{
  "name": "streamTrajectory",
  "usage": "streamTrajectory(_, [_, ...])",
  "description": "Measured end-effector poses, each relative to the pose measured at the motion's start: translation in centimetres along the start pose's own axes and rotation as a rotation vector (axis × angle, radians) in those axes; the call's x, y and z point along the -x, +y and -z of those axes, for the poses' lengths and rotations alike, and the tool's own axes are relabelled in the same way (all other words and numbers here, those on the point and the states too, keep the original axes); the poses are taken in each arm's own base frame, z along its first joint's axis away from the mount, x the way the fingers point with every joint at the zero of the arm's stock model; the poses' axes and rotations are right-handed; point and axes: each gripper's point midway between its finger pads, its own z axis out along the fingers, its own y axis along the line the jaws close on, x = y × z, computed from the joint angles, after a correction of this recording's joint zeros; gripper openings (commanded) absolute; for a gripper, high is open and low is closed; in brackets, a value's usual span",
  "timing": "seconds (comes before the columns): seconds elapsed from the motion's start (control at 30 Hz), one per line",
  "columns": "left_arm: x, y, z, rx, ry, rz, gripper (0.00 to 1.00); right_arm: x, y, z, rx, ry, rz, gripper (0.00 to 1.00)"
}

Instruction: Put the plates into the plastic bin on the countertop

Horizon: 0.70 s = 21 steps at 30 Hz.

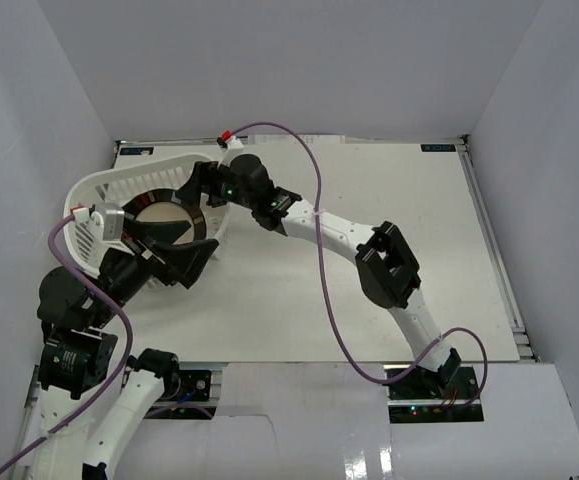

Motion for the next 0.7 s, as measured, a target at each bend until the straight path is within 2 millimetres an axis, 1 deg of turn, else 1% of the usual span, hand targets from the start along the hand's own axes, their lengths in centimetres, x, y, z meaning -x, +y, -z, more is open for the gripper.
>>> streamTrajectory(0.07, [0.1, 0.4, 0.0, 0.028, 0.003, 0.001, 0.98, 1.3, 0.4, 1.0, -0.016, -0.029, 0.027, 0.9])
streamTrajectory(0.17, [0.7, 1.0, 0.1, 0.075, -0.014, -0.001, 0.98, 3.4, 0.7, 3.4, -0.057, -0.078, 0.076, 0.9])
streamTrajectory(0.27, [1.5, 1.5, 0.5, 0.119, -0.046, -0.006, 0.98, 5.6, 1.0, 7.1, -0.103, -0.136, 0.126, 0.9])
streamTrajectory(0.3, [1.7, 1.6, 0.6, 0.132, -0.054, -0.007, 0.98, 6.1, 0.9, 8.7, -0.121, -0.15, 0.14, 0.9])
streamTrajectory(0.37, [2.0, 1.8, 0.8, 0.152, -0.064, -0.009, 0.98, 7.0, 0.6, 12.2, -0.149, -0.188, 0.17, 0.9])
streamTrajectory(0.47, [2.0, 2.1, 1.1, 0.171, -0.066, -0.017, 0.98, 6.4, -0.9, 18.7, -0.216, -0.222, 0.215, 0.9])
streamTrajectory(0.53, [1.5, 2.3, 1.4, 0.182, -0.054, -0.021, 0.98, 4.9, -2.3, 23.4, -0.271, -0.229, 0.242, 0.9])
streamTrajectory(0.6, [0.9, 2.5, 1.7, 0.192, -0.041, -0.019, 0.98, 3.4, -3.1, 28.1, -0.303, -0.241, 0.262, 0.9])
streamTrajectory(0.63, [0.3, 2.7, 1.9, 0.196, -0.029, -0.017, 0.98, 2.6, -3.4, 30.5, -0.318, -0.247, 0.27, 0.9])
streamTrajectory(0.67, [-0.5, 2.9, 2.0, 0.195, -0.009, -0.011, 0.98, 2.4, -3.6, 32.3, -0.329, -0.263, 0.275, 0.9])
streamTrajectory(0.7, [-1.4, 3.1, 2.0, 0.195, 0.012, -0.004, 0.98, 2.1, -3.6, 34.7, -0.33, -0.295, 0.277, 0.9])
